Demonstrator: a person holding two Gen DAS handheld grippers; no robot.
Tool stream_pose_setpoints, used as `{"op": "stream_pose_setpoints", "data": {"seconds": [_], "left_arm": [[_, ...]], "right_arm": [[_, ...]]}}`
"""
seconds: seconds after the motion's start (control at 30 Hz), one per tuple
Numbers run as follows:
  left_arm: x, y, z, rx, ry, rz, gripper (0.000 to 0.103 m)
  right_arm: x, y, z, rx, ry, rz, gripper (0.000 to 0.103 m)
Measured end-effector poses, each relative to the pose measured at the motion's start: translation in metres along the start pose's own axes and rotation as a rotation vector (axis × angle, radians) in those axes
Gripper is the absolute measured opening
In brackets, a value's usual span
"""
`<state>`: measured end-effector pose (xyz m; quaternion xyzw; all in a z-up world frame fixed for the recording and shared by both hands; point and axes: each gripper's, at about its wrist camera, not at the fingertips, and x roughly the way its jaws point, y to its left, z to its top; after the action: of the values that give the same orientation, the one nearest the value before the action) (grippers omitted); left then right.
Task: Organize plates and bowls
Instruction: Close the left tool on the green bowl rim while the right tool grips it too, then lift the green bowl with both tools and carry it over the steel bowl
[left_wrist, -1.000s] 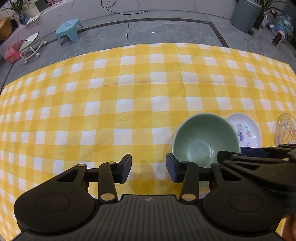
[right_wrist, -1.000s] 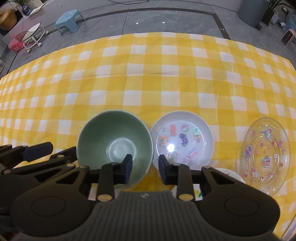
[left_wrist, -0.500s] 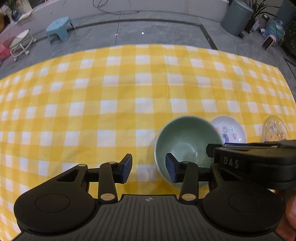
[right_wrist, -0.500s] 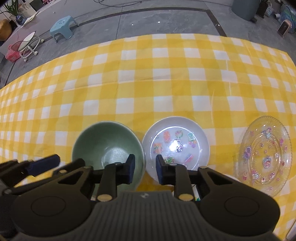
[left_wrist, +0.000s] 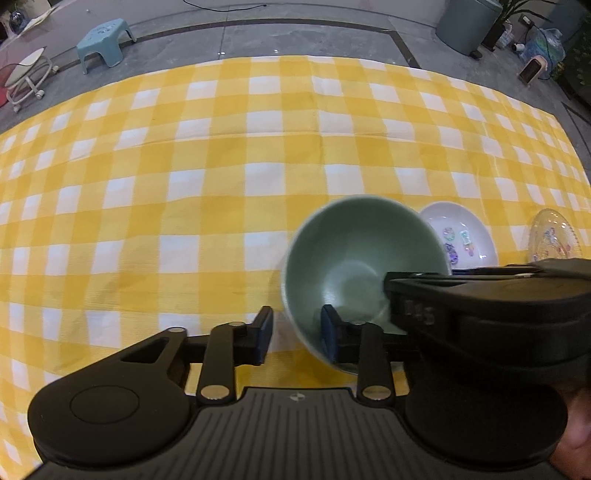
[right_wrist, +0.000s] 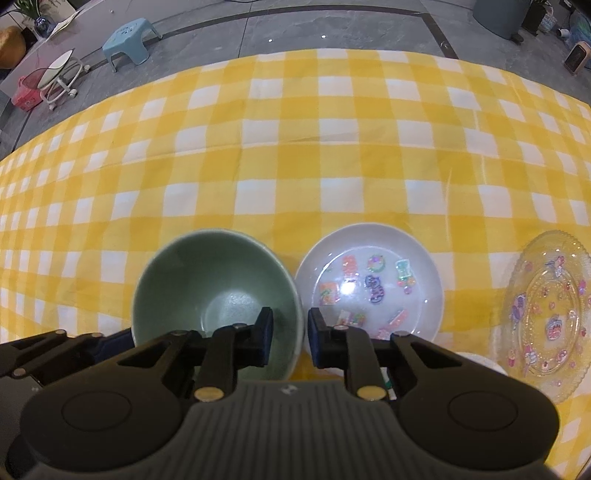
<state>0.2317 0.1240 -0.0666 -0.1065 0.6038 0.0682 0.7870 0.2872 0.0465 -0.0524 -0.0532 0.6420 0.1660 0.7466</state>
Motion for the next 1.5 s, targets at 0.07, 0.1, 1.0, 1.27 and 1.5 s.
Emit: {"op": "stream_pose_setpoints", "data": {"seconds": [0.07, 0.1, 1.0, 1.27, 1.5], "left_arm": [[0.0, -0.001, -0.001, 0.002, -0.007, -0.01, 0.02], [0.0, -0.001, -0.002, -0.001, -0.013, -0.007, 0.019], [-0.036, -0.011, -0.019, 0.047, -0.038, 0.041, 0.017], [-0.068, -0.019, -0.037, 0.063, -0.072, 0.06, 0.017], [-0.097, -0.022, -0.061, 0.061, -0.094, 0.063, 0.017]], "right_arm": [[0.001, 0.002, 0.0, -0.007, -0.006, -0.012, 0.016], [0.001, 0.001, -0.001, -0.003, -0.009, -0.011, 0.015], [-0.033, 0.002, -0.015, 0.0, -0.029, 0.007, 0.008], [-0.068, 0.008, -0.036, -0.001, -0.057, 0.012, 0.008], [-0.103, 0.013, -0.068, -0.006, -0.085, 0.012, 0.008]]}}
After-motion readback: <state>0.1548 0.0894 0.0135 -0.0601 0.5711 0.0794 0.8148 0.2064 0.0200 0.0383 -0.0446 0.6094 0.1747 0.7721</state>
